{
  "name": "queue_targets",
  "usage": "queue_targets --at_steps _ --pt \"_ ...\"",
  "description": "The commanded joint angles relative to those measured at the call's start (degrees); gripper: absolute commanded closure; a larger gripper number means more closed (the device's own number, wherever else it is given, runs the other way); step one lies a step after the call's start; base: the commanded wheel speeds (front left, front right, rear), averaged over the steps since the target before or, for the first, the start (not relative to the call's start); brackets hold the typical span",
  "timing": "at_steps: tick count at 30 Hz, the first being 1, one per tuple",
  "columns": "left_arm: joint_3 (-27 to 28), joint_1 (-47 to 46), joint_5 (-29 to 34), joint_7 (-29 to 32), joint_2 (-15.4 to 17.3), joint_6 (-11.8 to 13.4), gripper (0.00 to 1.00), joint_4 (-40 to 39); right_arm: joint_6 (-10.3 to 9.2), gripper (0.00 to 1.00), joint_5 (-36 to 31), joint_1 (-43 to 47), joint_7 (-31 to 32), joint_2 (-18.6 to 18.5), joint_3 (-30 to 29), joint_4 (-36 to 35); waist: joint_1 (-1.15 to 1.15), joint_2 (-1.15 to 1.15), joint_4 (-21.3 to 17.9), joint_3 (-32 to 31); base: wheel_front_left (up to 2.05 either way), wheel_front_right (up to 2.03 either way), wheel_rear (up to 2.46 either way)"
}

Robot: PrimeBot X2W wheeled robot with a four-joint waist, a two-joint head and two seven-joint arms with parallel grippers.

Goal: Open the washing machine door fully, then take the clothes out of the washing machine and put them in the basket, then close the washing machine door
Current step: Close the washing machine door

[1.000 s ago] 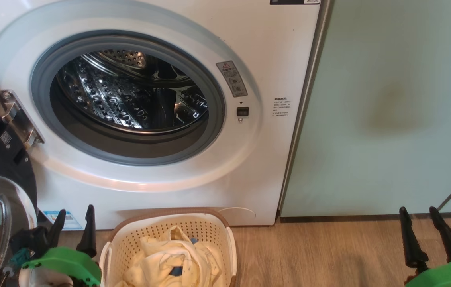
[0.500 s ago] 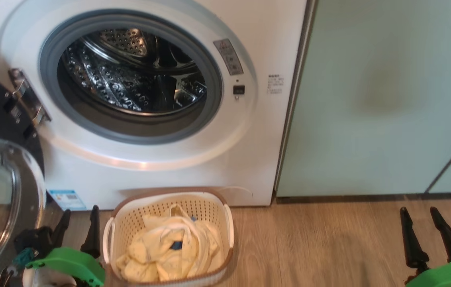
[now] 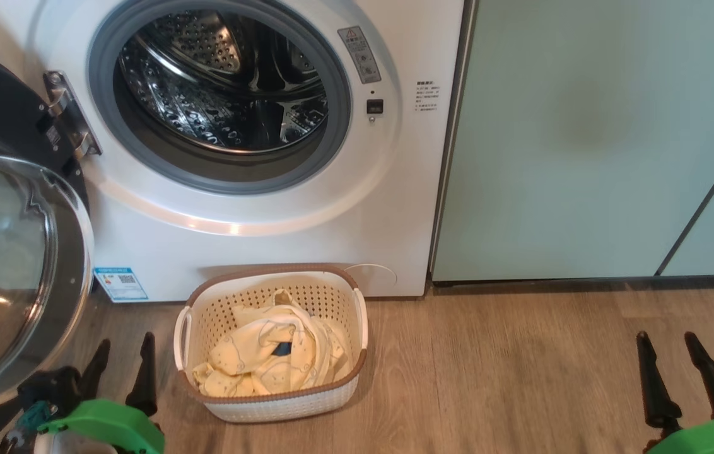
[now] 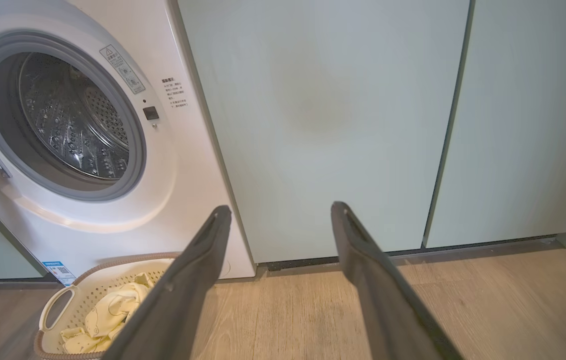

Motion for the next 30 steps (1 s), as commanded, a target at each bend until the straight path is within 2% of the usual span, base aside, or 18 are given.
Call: queue_targets --at_steps 1,19,30 --pt "2.68 -2.34 -0.04 -0.6 1.22 -0.05 0.0 -2.18 0.25 0.0 -0.32 -1.1 -0.55 -1.03 0.95 -1.82 0.01 0.0 0.06 0.01 -0.43 0.43 0.0" --pt "3.12 -3.06 1.39 -0.6 0.24 -0.07 0.0 -2.51 0.25 0.0 -0.35 -0.72 -0.55 -0.95 0.56 -1.83 0.01 0.0 2.17 -0.29 -0.03 0.03 0.0" --pt "3.2 -3.6 2.02 -0.6 -0.2 -0.07 0.0 -2.24 0.25 0.0 -0.33 -0.43 -0.55 -0.82 0.47 -1.96 0.01 0.0 8.08 -0.47 0.0 0.0 0.0"
